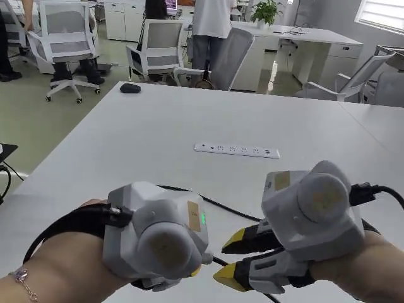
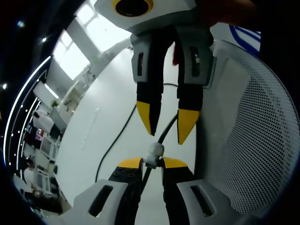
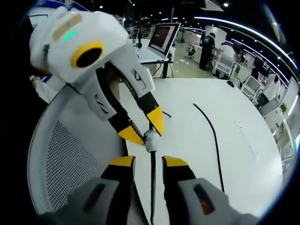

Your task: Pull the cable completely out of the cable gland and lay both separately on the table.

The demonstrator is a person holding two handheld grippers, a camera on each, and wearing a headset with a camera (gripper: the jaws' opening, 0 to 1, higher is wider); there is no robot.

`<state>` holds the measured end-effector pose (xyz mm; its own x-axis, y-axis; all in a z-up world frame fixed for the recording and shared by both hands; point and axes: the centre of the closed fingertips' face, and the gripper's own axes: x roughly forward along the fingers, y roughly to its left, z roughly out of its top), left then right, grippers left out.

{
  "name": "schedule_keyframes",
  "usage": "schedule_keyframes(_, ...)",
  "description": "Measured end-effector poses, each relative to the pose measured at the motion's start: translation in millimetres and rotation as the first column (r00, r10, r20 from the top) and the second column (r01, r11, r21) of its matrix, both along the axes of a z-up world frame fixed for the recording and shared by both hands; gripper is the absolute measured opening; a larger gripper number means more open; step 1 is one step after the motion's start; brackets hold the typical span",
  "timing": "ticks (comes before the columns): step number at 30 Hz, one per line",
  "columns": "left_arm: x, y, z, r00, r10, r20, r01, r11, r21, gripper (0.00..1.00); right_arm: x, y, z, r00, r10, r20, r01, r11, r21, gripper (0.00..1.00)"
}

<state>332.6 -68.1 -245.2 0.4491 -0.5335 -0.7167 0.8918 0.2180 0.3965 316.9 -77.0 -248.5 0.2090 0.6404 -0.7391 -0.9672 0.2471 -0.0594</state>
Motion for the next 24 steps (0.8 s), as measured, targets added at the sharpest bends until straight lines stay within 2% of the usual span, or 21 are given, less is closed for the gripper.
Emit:
schedule_keyframes(3,-1.6,-1.4,2.4,1.000,-0.008,0.001,0.008,1.000,-0.007,0.17,3.2,3.6,-3.2,1.000,0.001,0.003,-0.001,1.000,-0.008,0.20)
schedule_keyframes(5,-2.2,-1.5,2.6,1.000,-0.012,-0.001,0.012,1.000,-0.007,0.17,6.0,1.8,-5.4,1.000,0.004,0.023,-0.004,0.999,-0.034,0.12)
schedule_keyframes(6,-2.3,-1.0,2.6,1.000,-0.014,-0.001,0.014,1.000,-0.004,0.17,6.1,-0.7,-6.7,1.000,0.008,0.023,-0.007,0.999,-0.049,0.04)
schedule_keyframes(7,-0.9,-0.7,3.5,1.000,-0.014,0.008,0.014,1.000,-0.004,0.17,4.9,0.0,-6.3,1.000,-0.012,-0.009,0.012,0.999,-0.032,0.04)
schedule_keyframes(8,-1.3,0.3,3.1,1.000,-0.013,0.001,0.013,1.000,-0.004,0.17,7.1,-1.6,-6.4,0.999,-0.035,-0.019,0.034,0.999,-0.027,0.03)
schedule_keyframes(15,3.5,5.9,2.9,1.000,0.004,0.001,-0.004,1.000,-0.006,0.17,8.4,-17.3,-9.4,0.999,-0.039,-0.009,0.039,0.998,-0.045,0.03)
schedule_keyframes(24,6.2,11.6,4.3,1.000,0.020,0.003,-0.020,1.000,-0.006,0.17,4.6,-43.7,-23.7,0.996,-0.085,-0.022,0.083,0.994,-0.074,0.03)
